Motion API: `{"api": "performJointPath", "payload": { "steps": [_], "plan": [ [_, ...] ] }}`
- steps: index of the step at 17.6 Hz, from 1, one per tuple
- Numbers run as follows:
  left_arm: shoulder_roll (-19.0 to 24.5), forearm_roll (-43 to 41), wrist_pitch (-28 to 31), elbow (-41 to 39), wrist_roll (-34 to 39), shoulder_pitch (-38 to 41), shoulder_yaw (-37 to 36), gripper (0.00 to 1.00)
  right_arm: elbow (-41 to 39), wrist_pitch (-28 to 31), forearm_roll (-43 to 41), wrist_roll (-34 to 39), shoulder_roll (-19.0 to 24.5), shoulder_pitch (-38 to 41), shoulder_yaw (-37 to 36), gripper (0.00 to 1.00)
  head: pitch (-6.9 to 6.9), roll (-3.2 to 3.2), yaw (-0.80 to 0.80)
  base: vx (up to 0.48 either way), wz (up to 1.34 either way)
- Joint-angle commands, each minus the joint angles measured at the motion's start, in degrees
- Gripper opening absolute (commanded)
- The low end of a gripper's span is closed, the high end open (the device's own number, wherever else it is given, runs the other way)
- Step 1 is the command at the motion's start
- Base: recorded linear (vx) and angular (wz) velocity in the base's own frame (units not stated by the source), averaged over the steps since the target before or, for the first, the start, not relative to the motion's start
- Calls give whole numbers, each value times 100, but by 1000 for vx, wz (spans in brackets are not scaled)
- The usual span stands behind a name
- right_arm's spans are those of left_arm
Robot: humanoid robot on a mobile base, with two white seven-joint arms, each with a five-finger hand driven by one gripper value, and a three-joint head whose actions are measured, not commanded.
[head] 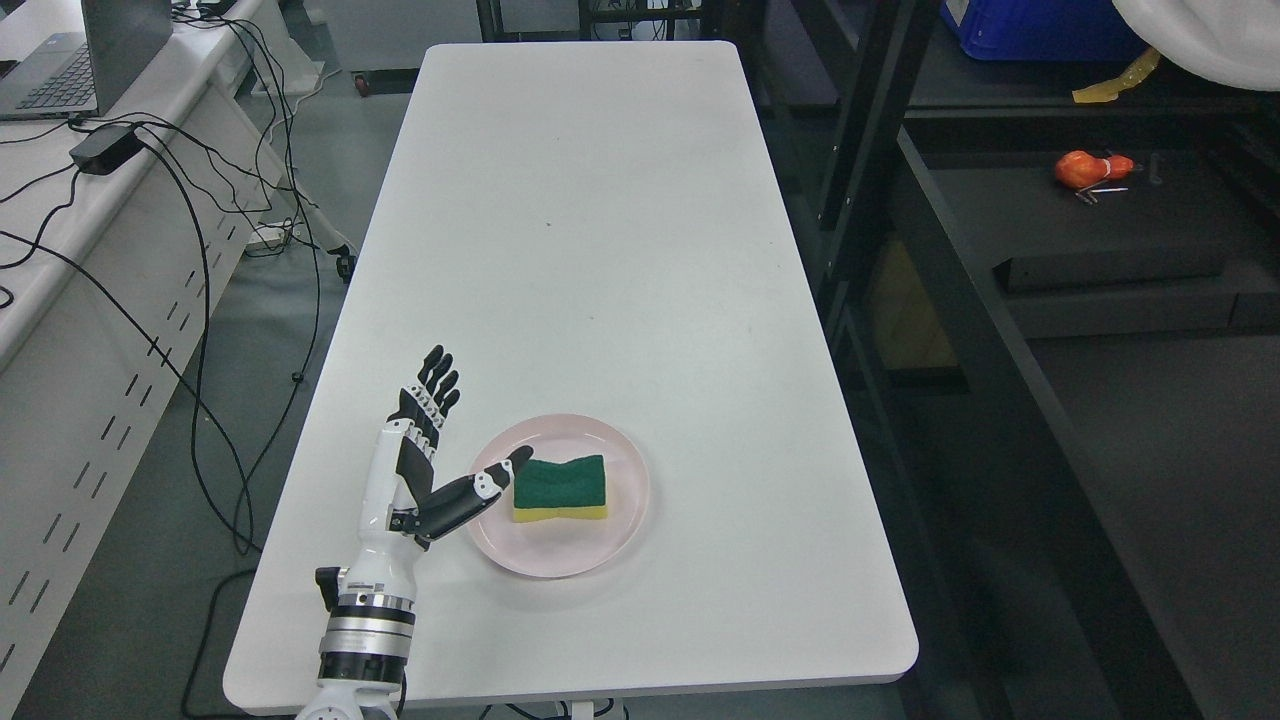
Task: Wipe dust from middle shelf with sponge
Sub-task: 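Raise the left hand and swing it toward the sponge on the plate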
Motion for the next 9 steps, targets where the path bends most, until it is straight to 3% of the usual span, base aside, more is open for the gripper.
{"api": "performJointPath", "payload": {
  "steps": [1, 4, 7, 9],
  "plan": [
    [100, 0, 4, 6, -4, -63, -3, 99, -100, 4, 0, 2, -100, 0, 0, 100, 0, 0, 0, 0, 0],
    [105, 0, -398, 6, -91, -37, -38, 98, -100, 4, 0, 2, -100, 0, 0, 100, 0, 0, 0, 0, 0],
    [973, -105, -970, 6, -591, -28, -73, 98, -100, 4, 0, 2, -100, 0, 0, 100, 0, 0, 0, 8, 38],
    [1867, -533, -1391, 67, -1126, -28, 6, 98, -100, 4, 0, 2, -100, 0, 9, 100, 0, 0, 0, 13, 56]
  ]
}}
